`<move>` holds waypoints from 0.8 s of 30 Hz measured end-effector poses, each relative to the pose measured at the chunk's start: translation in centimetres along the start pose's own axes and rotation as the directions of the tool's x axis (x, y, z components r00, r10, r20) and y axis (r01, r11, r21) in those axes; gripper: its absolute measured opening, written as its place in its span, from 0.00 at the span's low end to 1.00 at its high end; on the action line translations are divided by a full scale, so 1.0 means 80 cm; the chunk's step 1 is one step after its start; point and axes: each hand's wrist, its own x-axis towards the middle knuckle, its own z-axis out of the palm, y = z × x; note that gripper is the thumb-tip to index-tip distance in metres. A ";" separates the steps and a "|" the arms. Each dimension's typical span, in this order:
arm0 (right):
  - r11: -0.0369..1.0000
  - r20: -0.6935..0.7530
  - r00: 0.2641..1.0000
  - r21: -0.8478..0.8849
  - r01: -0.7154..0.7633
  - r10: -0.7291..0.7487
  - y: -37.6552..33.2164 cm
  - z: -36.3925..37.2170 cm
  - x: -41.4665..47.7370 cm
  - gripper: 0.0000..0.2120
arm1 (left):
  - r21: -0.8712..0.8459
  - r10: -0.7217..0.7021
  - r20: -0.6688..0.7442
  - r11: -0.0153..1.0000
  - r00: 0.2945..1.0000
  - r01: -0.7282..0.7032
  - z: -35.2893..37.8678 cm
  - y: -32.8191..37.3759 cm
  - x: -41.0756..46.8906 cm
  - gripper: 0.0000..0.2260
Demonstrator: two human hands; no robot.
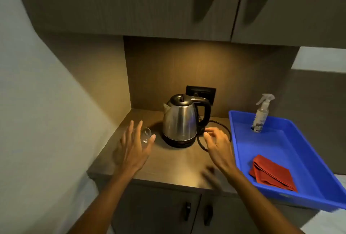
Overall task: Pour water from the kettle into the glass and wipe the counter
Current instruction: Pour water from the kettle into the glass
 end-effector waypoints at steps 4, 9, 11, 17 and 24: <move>0.919 -0.152 0.937 0.297 -0.261 0.315 -0.010 0.014 0.076 0.13 | -0.212 -0.210 0.084 0.951 0.974 0.224 0.044 -0.038 0.009 0.44; 0.849 -0.166 0.875 0.377 -0.369 0.454 -0.001 0.032 0.170 0.21 | -0.308 -0.272 -0.063 0.921 0.960 0.240 0.069 -0.057 0.024 0.53; 0.784 -0.087 0.859 0.462 -0.414 0.505 0.009 0.040 0.188 0.19 | -0.327 -0.276 -0.047 0.912 0.960 0.246 0.079 -0.063 0.022 0.50; 0.570 -0.062 0.790 0.727 -0.384 0.611 0.023 0.070 0.203 0.19 | -0.307 -0.272 -0.005 0.916 0.962 0.257 0.094 -0.082 0.031 0.44; 0.678 -0.117 0.848 0.661 -0.322 0.517 -0.004 0.066 0.238 0.14 | -0.326 -0.257 0.055 0.909 0.965 0.261 0.086 -0.085 0.038 0.44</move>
